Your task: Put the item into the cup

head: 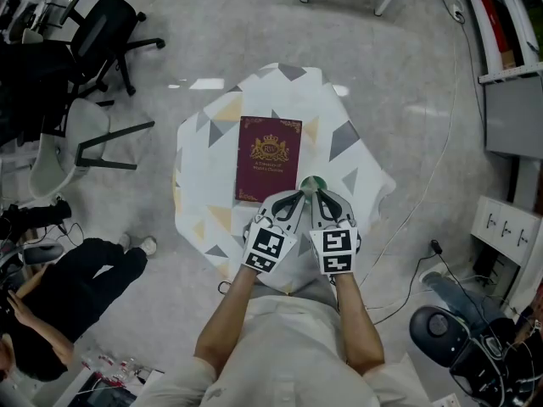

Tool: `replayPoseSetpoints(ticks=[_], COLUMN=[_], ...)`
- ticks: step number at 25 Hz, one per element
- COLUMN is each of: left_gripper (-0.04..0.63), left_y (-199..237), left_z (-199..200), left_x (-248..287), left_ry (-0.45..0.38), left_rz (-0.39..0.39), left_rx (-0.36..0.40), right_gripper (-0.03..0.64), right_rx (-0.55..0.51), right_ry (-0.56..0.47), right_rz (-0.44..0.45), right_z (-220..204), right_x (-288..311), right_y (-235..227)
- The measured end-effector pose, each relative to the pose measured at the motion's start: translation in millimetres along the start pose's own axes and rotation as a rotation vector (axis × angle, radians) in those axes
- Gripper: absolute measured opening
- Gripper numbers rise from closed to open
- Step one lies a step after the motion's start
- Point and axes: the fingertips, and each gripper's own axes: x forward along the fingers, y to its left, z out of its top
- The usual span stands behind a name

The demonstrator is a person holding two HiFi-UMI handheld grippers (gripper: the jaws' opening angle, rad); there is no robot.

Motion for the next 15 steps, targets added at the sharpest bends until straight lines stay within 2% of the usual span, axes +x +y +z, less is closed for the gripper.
replayPoseSetpoints(ticks=[15], left_gripper=[0.012], left_y=[0.4], left_z=[-0.1], left_x=[-1.3], left_ry=[0.001], left_rz=[-0.002], left_rx=[0.003], right_gripper=[0.021], right_rx=[-0.027], right_ry=[0.056], right_rz=[-0.008], right_z=[-8.6], right_x=[5.9], right_y=[0.6])
